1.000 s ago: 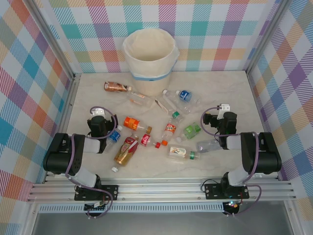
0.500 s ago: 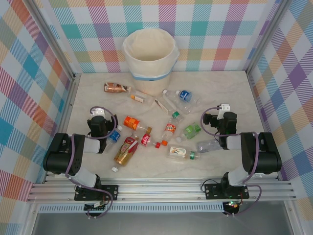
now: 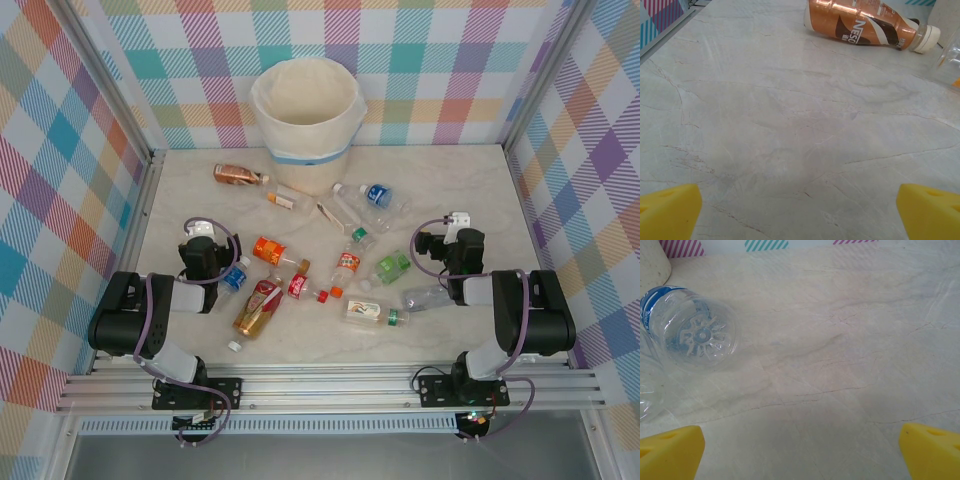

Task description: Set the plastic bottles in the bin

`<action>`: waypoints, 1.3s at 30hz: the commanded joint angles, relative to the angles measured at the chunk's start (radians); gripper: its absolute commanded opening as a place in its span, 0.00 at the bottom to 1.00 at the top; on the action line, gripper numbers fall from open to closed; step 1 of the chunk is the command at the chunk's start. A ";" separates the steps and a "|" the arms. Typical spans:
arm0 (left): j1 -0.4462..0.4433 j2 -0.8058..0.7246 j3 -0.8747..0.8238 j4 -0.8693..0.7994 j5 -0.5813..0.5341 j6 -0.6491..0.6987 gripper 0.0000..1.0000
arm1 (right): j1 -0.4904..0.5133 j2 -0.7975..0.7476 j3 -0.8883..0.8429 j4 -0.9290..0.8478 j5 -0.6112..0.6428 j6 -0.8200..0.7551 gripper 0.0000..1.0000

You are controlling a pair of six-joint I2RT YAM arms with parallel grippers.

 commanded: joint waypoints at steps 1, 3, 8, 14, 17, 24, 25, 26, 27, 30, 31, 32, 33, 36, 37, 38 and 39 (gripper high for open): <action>-0.006 0.000 0.013 0.025 -0.008 0.001 1.00 | 0.001 -0.012 0.007 0.021 -0.020 0.001 1.00; -0.006 0.001 0.013 0.024 -0.007 0.001 1.00 | 0.002 -0.012 0.007 0.021 -0.020 0.001 1.00; -0.006 0.001 0.013 0.024 -0.008 0.001 1.00 | 0.001 -0.012 0.007 0.021 -0.021 0.001 1.00; -0.006 -0.002 0.009 0.028 -0.006 0.001 1.00 | 0.000 -0.012 0.005 0.022 -0.027 0.002 1.00; -0.006 -0.023 0.015 0.002 0.015 0.010 1.00 | -0.002 -0.017 0.009 0.015 -0.044 -0.005 1.00; -0.006 -0.196 0.067 -0.216 0.030 0.018 1.00 | -0.001 -0.225 0.089 -0.289 -0.071 -0.009 1.00; -0.006 -0.226 0.066 -0.232 0.014 0.012 1.00 | 0.000 -0.262 0.094 -0.315 -0.066 0.012 1.00; -0.007 -0.252 0.065 -0.246 -0.003 -0.003 1.00 | -0.001 -0.291 0.103 -0.347 -0.061 0.033 1.00; -0.006 -0.280 0.066 -0.265 -0.021 -0.025 1.00 | 0.000 -0.322 0.121 -0.399 -0.050 0.068 1.00; -0.006 -0.383 0.101 -0.402 -0.086 -0.145 1.00 | -0.001 -0.395 0.194 -0.594 0.009 0.214 1.00; -0.006 -0.422 0.132 -0.497 -0.106 -0.228 1.00 | 0.000 -0.418 0.212 -0.658 0.051 0.292 1.00; -0.005 -0.457 0.170 -0.602 -0.102 -0.309 1.00 | -0.001 -0.436 0.224 -0.711 0.099 0.368 1.00; -0.005 -0.489 0.215 -0.716 -0.064 -0.384 1.00 | -0.001 -0.457 0.230 -0.776 0.152 0.453 1.00; -0.004 -0.550 0.281 -0.843 0.134 -0.510 1.00 | -0.003 -0.526 0.229 -0.929 0.199 0.631 1.00; -0.004 -0.561 0.293 -0.869 0.190 -0.547 1.00 | -0.002 -0.549 0.226 -0.980 0.194 0.675 1.00; -0.005 -0.571 0.301 -0.888 0.233 -0.565 1.00 | -0.004 -0.567 0.221 -1.012 0.181 0.701 1.00; -0.004 -0.580 0.308 -0.918 0.263 -0.580 1.00 | -0.005 -0.584 0.216 -1.054 0.170 0.735 1.00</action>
